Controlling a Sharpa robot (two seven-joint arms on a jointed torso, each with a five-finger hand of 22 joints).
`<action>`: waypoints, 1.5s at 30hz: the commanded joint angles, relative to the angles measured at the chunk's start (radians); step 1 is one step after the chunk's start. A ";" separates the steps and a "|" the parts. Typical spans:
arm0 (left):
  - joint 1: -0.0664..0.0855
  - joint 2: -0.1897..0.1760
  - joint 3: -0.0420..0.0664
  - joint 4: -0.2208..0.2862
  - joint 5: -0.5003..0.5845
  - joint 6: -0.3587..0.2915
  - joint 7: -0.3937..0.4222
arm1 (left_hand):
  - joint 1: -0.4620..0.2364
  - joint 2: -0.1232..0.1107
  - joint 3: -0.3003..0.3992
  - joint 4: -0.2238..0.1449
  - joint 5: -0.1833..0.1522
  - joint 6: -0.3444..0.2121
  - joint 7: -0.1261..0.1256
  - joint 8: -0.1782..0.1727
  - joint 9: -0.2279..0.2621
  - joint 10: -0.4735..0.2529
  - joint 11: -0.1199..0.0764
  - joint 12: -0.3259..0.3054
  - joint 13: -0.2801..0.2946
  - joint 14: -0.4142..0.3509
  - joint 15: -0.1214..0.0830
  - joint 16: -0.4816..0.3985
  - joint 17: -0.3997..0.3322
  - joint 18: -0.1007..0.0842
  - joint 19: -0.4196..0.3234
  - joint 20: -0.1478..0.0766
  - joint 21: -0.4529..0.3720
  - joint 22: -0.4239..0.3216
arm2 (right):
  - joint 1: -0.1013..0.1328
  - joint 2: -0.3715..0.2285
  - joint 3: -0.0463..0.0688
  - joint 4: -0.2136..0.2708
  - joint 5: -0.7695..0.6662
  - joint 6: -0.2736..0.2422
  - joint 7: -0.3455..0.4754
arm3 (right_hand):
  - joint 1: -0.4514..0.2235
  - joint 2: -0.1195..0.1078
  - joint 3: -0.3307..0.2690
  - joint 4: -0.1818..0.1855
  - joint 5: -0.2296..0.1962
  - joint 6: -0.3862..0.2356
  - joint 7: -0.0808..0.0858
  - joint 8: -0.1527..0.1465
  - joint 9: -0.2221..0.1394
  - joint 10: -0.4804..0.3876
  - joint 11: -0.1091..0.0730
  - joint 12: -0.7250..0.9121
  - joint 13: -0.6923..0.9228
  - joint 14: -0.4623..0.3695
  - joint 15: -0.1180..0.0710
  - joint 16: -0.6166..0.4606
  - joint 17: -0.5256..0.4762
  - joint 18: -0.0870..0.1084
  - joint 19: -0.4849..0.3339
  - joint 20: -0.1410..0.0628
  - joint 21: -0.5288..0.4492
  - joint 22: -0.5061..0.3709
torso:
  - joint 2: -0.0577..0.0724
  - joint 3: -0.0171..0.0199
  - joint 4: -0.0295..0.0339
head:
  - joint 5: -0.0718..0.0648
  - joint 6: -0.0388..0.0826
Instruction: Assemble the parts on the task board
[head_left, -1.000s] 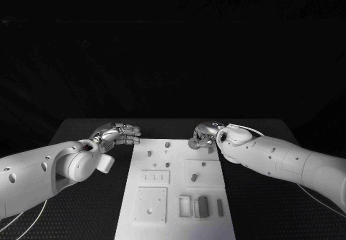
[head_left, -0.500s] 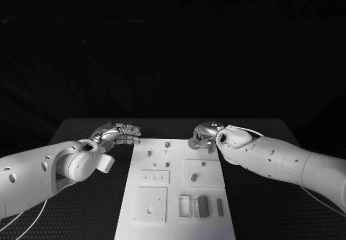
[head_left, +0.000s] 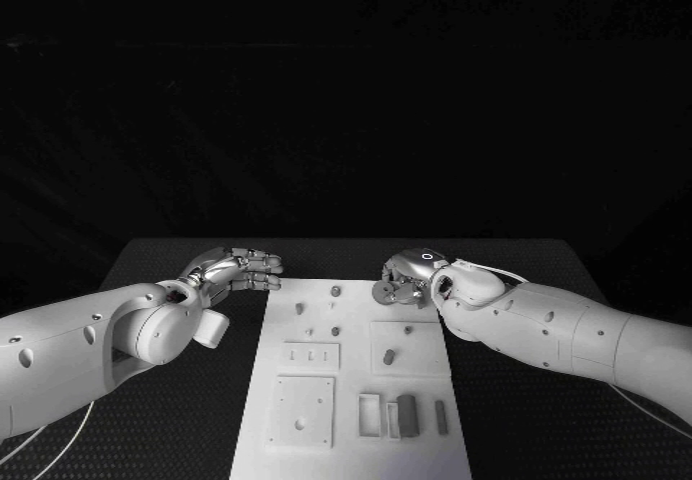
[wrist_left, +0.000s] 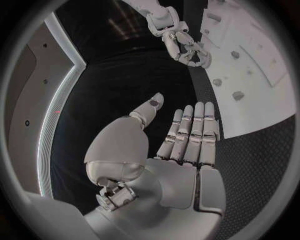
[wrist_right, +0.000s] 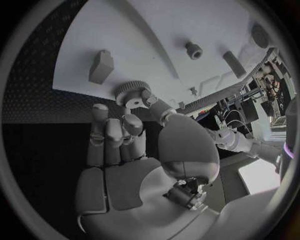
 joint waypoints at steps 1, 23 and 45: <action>0.001 0.000 0.001 0.004 -0.004 0.006 0.012 | -0.010 0.000 -0.004 -0.002 0.002 -0.001 0.019 -0.006 -0.001 0.003 0.006 -0.006 -0.001 -0.001 0.006 -0.006 0.002 0.005 -0.007 0.002 -0.004 0.001 | 0.009 -0.005 0.004 0.023 -0.024 -0.034 -0.027 | -0.003 -0.009 0.002 0.002 0.003 0.014 0.003 0.000 0.004 0.008 -0.003 0.004 -0.001 0.009 0.000 0.005 0.003 0.006 0.007 -0.002 0.003 0.012 | -0.001 -0.0009 0.0009 | 0.000 0.001; 0.001 0.001 0.001 0.010 -0.001 0.003 0.013 | -0.010 -0.003 -0.005 -0.002 0.002 0.000 0.019 -0.006 -0.001 0.003 0.006 -0.007 -0.001 -0.001 0.006 -0.007 0.002 0.005 -0.007 0.002 -0.004 0.001 | 0.022 0.063 0.003 0.153 -0.080 -0.044 -0.040 | -0.006 -0.021 0.011 0.000 0.003 0.028 -0.003 0.003 0.004 0.023 -0.009 0.003 -0.005 0.033 -0.006 0.006 0.011 0.006 0.023 -0.011 0.006 0.010 | 0.000 -0.0017 0.0065 | 0.008 0.003; 0.001 0.006 0.002 0.005 0.000 0.006 0.011 | -0.016 -0.004 -0.009 0.000 0.002 -0.001 0.020 -0.006 -0.002 0.004 0.006 -0.009 -0.001 -0.001 0.007 -0.009 0.003 0.005 -0.008 0.003 -0.005 0.002 | -0.004 0.153 -0.017 0.065 -0.085 -0.032 -0.057 | -0.008 -0.023 0.013 0.000 0.003 0.023 -0.002 -0.001 0.003 0.021 -0.008 -0.001 -0.007 0.029 -0.006 0.003 0.003 0.006 0.021 -0.011 0.003 0.008 | 0.000 -0.0030 0.0054 | 0.018 -0.013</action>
